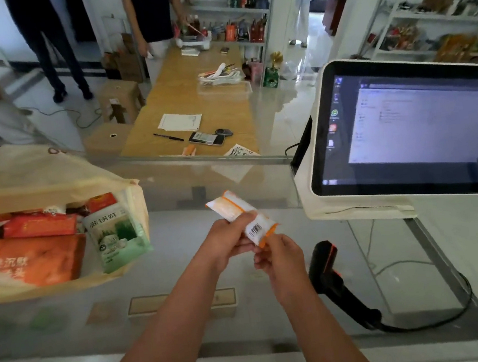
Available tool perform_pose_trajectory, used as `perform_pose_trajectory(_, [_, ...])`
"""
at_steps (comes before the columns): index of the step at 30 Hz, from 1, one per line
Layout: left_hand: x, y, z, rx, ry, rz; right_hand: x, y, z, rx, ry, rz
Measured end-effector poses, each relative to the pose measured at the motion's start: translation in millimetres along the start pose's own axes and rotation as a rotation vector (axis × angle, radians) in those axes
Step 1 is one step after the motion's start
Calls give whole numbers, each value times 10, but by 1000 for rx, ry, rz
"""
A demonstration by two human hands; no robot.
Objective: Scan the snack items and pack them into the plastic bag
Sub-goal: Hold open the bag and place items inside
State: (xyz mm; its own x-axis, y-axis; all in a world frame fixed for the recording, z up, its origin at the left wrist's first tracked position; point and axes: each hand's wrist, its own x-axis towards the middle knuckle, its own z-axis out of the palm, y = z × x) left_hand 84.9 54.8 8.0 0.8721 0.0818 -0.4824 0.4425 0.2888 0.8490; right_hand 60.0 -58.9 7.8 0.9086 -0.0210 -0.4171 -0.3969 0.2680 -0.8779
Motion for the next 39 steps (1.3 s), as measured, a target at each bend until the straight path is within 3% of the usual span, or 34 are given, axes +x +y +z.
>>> perform_pose_trajectory(3, [70, -99, 26, 45, 61, -28, 80, -9, -109, 27, -94, 158])
perform_pose_trajectory(6, [103, -208, 71, 141, 90, -12, 148, -15, -297, -261, -109, 132])
perform_pose_trajectory(8, [131, -275, 101, 143, 115, 1, 170, -49, -452, -478, -85, -17])
perform_pose_trajectory(11, [181, -338, 170, 123, 120, 11, 144, -196, -710, -828, -9, -395])
perform_pose_trajectory(13, [224, -376, 230, 105, 113, 16, 122, -330, -876, -1030, 7, -490])
perform_pose_trajectory(16, [280, -408, 353, 65, 100, 18, 103, -439, -1105, -1333, 23, -279])
perform_pose_trajectory(19, [323, -452, 488, 91, 83, 15, 72, -334, -1242, -1491, 36, -126])
perform_pose_trajectory(23, [364, -586, 567, 315, 87, 73, 47, -64, -1325, -1514, 40, -99])
perform_pose_trajectory(30, [460, -638, 491, 545, 42, 122, 44, -164, -1441, -1363, 115, -321])
perform_pose_trajectory(35, [478, -670, 510, 594, 49, 151, -52, -394, -1508, -1251, 53, -401])
perform_pose_trajectory(39, [473, -692, 515, 573, 74, 158, -137, -549, -1460, -1153, 18, -349])
